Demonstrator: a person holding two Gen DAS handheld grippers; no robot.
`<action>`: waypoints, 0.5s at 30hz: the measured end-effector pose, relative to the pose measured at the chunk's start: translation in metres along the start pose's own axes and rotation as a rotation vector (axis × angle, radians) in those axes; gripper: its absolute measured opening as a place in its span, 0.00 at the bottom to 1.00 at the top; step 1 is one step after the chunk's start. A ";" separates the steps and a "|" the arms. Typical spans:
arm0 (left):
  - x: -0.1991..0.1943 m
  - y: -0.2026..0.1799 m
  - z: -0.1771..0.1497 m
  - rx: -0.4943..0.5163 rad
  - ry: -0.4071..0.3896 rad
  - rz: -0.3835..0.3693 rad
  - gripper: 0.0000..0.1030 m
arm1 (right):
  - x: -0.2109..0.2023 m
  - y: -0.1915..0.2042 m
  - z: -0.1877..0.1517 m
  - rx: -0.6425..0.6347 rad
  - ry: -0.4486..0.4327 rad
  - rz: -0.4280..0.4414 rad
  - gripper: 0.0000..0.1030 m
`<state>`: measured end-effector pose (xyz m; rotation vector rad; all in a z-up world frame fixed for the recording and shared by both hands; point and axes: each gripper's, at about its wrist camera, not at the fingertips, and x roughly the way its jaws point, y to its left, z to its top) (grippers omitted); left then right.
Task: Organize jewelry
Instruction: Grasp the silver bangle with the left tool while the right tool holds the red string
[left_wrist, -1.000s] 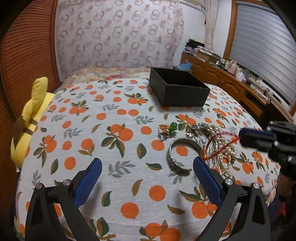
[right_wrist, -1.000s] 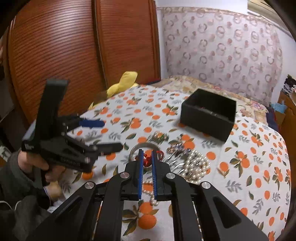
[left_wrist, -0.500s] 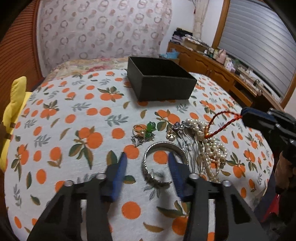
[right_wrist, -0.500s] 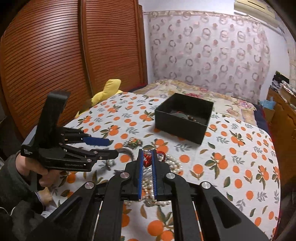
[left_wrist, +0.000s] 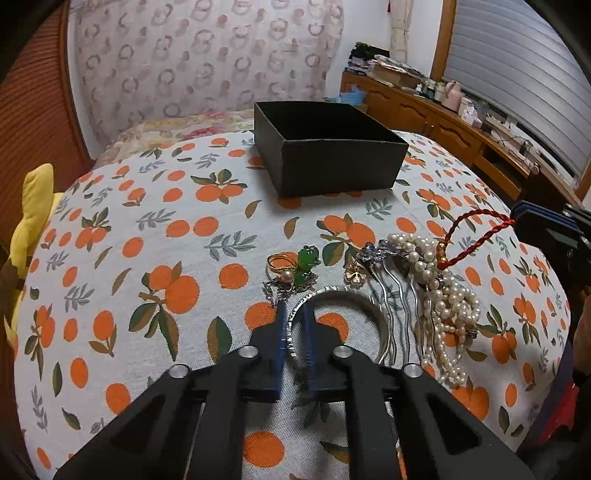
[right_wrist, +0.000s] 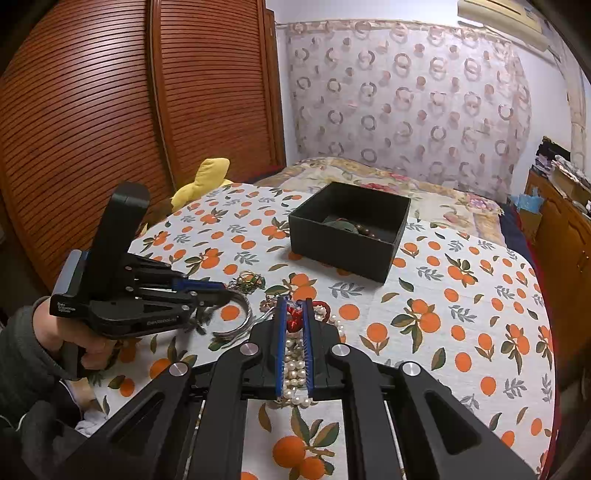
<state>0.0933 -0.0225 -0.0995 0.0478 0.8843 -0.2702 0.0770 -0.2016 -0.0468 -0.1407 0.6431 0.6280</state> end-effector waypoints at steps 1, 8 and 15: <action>-0.001 0.000 -0.001 -0.001 -0.005 0.003 0.04 | 0.000 -0.001 0.000 0.000 0.000 -0.001 0.09; -0.015 -0.003 -0.001 -0.001 -0.058 0.008 0.04 | 0.001 -0.007 0.009 0.003 -0.016 -0.009 0.09; -0.034 -0.003 0.015 -0.015 -0.122 0.003 0.04 | -0.002 -0.014 0.032 -0.019 -0.061 -0.017 0.09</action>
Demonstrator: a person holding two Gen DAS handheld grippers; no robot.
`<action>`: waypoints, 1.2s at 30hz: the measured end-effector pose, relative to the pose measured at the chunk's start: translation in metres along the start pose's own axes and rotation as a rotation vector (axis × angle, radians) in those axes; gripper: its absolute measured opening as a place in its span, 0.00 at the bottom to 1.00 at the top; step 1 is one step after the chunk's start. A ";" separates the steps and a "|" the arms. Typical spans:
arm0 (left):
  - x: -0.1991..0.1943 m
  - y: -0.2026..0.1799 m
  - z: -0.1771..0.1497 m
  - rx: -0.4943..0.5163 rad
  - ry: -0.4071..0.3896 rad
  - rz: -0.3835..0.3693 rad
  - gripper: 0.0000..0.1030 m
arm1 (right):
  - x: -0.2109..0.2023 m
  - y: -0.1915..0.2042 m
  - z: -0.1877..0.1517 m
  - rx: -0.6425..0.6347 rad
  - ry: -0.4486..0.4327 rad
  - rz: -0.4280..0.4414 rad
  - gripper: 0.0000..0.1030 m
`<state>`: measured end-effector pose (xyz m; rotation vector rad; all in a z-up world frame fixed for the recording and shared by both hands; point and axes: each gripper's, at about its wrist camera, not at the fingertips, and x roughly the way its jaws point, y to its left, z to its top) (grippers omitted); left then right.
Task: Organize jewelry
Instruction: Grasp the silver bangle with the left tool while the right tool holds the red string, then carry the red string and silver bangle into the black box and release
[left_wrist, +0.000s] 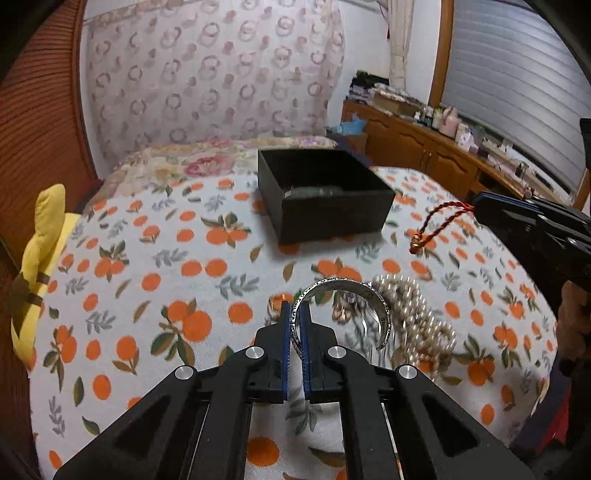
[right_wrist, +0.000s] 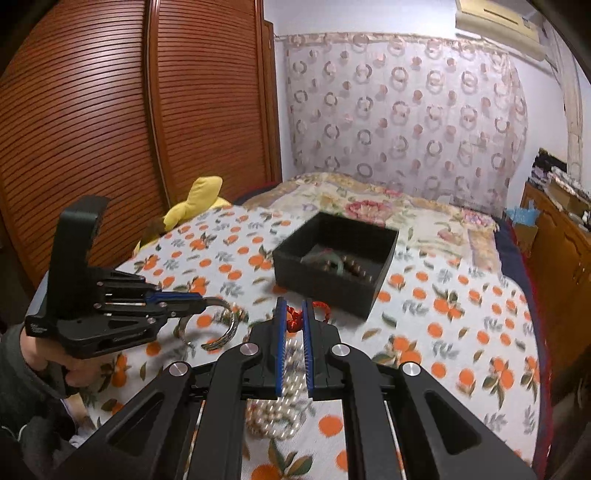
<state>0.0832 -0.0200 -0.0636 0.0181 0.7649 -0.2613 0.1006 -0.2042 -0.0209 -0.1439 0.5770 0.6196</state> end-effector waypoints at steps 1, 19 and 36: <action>-0.002 0.000 0.004 0.002 -0.009 0.002 0.04 | 0.000 -0.002 0.005 -0.004 -0.009 -0.002 0.09; 0.014 0.007 0.063 0.000 -0.053 0.010 0.04 | 0.064 -0.056 0.059 0.010 -0.040 0.000 0.09; 0.060 0.014 0.123 0.021 -0.037 0.014 0.04 | 0.117 -0.095 0.037 0.134 0.040 0.076 0.32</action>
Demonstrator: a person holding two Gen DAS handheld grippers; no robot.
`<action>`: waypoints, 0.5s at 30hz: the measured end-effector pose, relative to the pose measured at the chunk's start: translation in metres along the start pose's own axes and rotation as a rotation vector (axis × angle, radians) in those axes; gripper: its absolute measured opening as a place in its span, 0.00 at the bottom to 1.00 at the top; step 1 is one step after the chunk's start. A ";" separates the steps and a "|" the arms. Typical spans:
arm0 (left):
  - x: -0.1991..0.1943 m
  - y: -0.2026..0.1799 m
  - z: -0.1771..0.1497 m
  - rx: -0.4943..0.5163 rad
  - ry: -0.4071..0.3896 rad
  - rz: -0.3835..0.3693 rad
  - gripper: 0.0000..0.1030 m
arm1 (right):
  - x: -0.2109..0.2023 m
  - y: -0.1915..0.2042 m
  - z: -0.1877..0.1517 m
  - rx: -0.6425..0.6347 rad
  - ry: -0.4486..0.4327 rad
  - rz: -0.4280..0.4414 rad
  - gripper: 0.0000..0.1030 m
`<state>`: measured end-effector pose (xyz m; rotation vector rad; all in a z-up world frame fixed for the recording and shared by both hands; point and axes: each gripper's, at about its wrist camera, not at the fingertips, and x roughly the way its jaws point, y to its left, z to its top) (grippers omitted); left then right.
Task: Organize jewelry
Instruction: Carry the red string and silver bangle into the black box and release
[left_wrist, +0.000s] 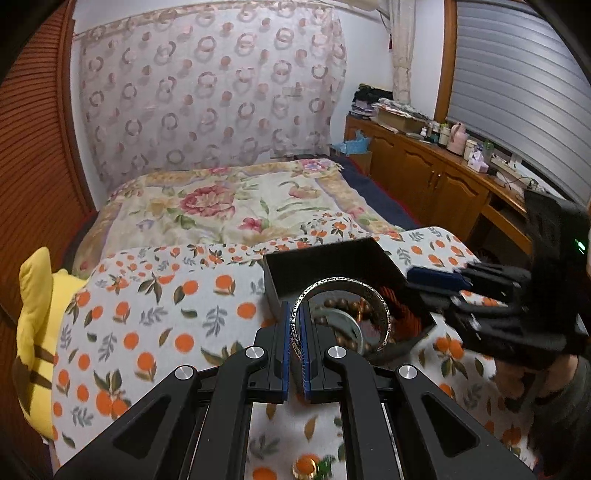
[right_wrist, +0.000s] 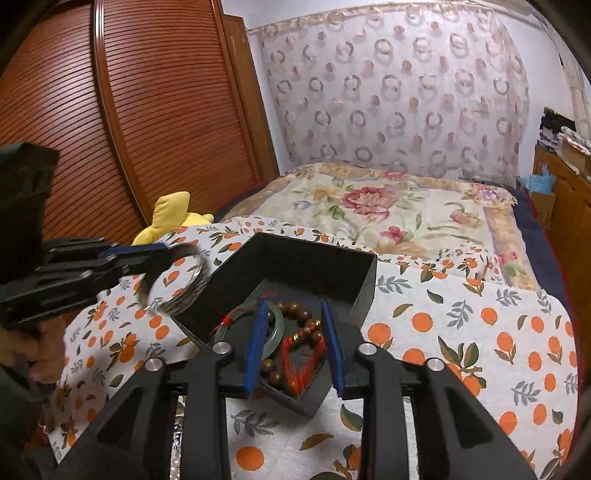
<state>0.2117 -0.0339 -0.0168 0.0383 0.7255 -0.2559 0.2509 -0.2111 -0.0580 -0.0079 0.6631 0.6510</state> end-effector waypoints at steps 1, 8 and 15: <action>0.004 -0.001 0.003 0.001 0.001 0.000 0.04 | -0.001 0.000 -0.001 -0.003 -0.003 -0.004 0.32; 0.035 -0.009 0.020 0.015 0.032 0.005 0.04 | -0.014 -0.016 0.000 0.024 -0.034 -0.051 0.32; 0.068 -0.019 0.019 0.055 0.092 0.029 0.04 | -0.012 -0.021 -0.002 0.031 -0.028 -0.072 0.32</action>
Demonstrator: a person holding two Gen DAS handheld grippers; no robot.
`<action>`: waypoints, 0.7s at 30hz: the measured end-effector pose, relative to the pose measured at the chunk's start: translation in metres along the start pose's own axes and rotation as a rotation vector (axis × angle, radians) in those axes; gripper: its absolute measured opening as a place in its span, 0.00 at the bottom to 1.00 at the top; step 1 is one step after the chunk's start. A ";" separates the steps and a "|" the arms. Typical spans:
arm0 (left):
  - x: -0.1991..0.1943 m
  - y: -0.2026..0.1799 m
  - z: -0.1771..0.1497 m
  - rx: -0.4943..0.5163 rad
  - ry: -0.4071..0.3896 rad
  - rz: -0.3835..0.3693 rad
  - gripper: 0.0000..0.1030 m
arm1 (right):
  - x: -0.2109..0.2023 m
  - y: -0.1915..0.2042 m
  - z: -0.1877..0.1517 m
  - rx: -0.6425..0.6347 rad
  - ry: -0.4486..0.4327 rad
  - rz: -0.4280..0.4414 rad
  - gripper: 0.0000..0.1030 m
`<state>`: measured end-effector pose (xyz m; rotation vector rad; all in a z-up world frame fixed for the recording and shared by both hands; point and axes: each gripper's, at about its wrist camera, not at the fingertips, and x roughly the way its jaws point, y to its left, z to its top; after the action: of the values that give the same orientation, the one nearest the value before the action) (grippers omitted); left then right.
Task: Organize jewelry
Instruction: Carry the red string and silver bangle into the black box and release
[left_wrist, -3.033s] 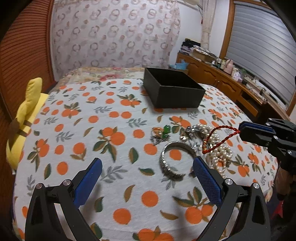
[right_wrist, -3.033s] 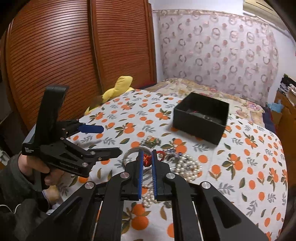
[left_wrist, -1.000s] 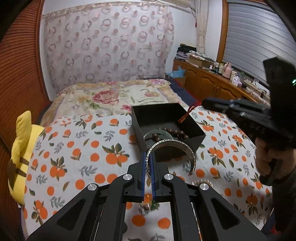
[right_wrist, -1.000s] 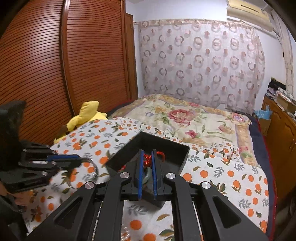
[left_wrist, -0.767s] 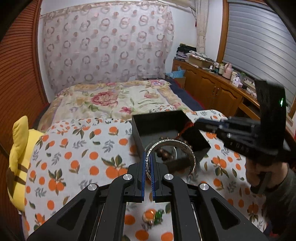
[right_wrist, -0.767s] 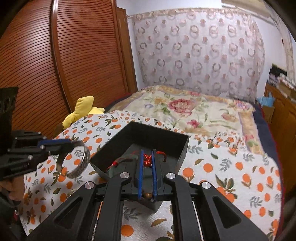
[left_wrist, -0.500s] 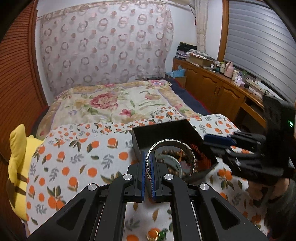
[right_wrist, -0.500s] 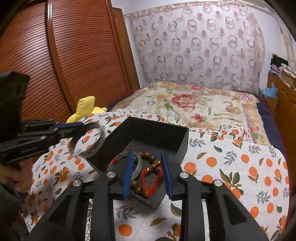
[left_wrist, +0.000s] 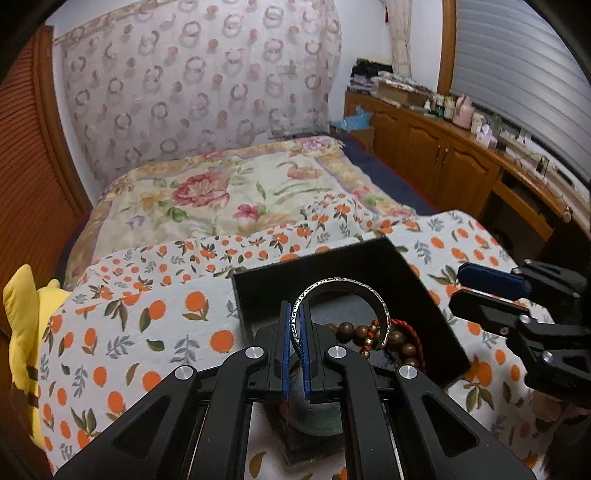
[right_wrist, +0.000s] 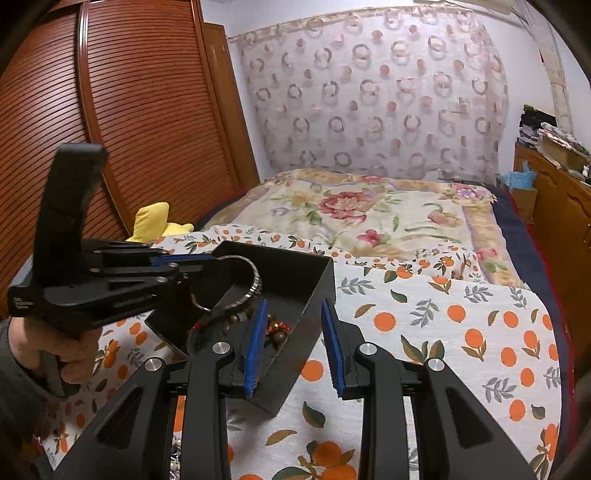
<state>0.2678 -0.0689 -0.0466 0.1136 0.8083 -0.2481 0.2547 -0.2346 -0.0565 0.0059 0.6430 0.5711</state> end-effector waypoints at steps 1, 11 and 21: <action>0.003 -0.002 0.000 0.007 0.007 0.003 0.04 | 0.000 0.001 0.000 -0.005 0.000 -0.002 0.32; -0.003 -0.004 -0.001 0.014 0.007 0.003 0.13 | -0.002 0.005 0.002 -0.009 -0.002 -0.018 0.32; -0.066 -0.001 -0.031 0.008 -0.060 -0.024 0.14 | -0.040 0.026 0.001 -0.065 -0.010 -0.071 0.32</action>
<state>0.2017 -0.0523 -0.0201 0.1036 0.7493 -0.2759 0.2164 -0.2327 -0.0291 -0.0745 0.6127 0.5223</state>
